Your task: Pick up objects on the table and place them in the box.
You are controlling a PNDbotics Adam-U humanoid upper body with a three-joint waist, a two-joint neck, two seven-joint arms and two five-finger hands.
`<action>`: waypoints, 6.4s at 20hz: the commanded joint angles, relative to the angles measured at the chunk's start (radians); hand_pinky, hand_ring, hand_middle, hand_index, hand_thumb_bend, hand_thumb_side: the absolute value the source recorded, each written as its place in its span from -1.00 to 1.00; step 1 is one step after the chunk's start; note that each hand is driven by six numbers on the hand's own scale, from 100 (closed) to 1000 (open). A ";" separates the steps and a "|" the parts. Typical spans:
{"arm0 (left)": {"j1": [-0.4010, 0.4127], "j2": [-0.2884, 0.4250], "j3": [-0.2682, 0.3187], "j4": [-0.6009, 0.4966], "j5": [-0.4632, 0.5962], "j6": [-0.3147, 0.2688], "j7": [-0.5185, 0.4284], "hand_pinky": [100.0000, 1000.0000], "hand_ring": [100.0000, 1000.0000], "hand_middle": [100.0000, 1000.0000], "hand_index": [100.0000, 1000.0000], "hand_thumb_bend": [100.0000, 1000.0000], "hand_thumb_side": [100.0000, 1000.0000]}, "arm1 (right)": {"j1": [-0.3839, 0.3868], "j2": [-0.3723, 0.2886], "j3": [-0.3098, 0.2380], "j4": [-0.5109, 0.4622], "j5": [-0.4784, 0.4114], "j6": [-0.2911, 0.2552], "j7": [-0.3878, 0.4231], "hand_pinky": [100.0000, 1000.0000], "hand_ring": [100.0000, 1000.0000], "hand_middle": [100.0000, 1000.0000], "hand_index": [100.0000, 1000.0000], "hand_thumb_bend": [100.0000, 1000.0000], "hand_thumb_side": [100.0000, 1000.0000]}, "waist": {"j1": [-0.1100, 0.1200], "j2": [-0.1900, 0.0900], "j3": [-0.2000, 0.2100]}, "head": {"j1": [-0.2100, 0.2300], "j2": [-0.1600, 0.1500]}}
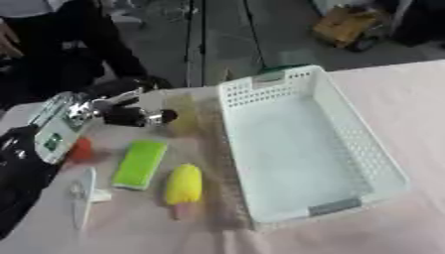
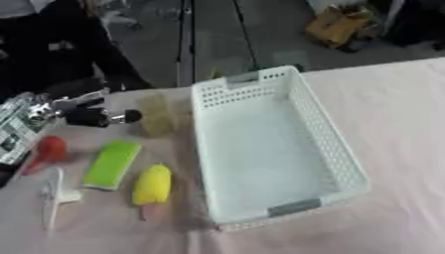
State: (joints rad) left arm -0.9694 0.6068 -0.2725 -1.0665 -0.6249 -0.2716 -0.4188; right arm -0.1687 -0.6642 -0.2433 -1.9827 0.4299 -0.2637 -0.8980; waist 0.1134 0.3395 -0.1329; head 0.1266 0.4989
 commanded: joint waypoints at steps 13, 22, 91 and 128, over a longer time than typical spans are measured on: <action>-0.039 0.010 0.059 0.055 -0.096 0.016 0.062 1.00 1.00 1.00 1.00 0.18 1.00 | -0.021 -0.002 0.005 -0.017 0.005 -0.012 -0.007 0.65 0.68 0.43 0.38 -1.00 1.00 | 0.004 0.014 -0.035 | 0.027 -0.040; -0.045 0.003 0.075 0.081 -0.098 0.054 0.115 1.00 1.00 1.00 1.00 0.16 1.00 | -0.028 0.006 0.009 -0.017 0.005 -0.009 0.004 0.65 0.68 0.42 0.34 -1.00 1.00 | 0.007 0.030 -0.044 | 0.032 -0.056; -0.076 -0.012 0.121 0.154 -0.255 0.035 0.014 1.00 0.76 0.69 0.98 0.19 0.77 | -0.030 0.052 0.012 -0.017 -0.005 -0.018 0.005 0.63 0.63 0.32 0.18 -1.00 1.00 | 0.012 0.080 -0.076 | 0.066 -0.103; -0.087 -0.006 0.108 0.121 -0.088 0.097 0.208 0.07 -0.27 -0.26 0.30 -0.73 0.31 | 0.002 0.076 0.002 -0.017 -0.002 0.015 -0.004 0.63 0.63 0.30 0.16 -1.00 1.00 | 0.003 0.044 -0.065 | 0.051 -0.087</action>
State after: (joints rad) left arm -1.0393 0.5770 -0.1689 -0.9238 -0.7239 -0.1757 -0.2223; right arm -0.1662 -0.5731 -0.2276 -1.9827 0.4303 -0.2458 -0.8933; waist 0.1270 0.4157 -0.1976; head 0.1812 0.4103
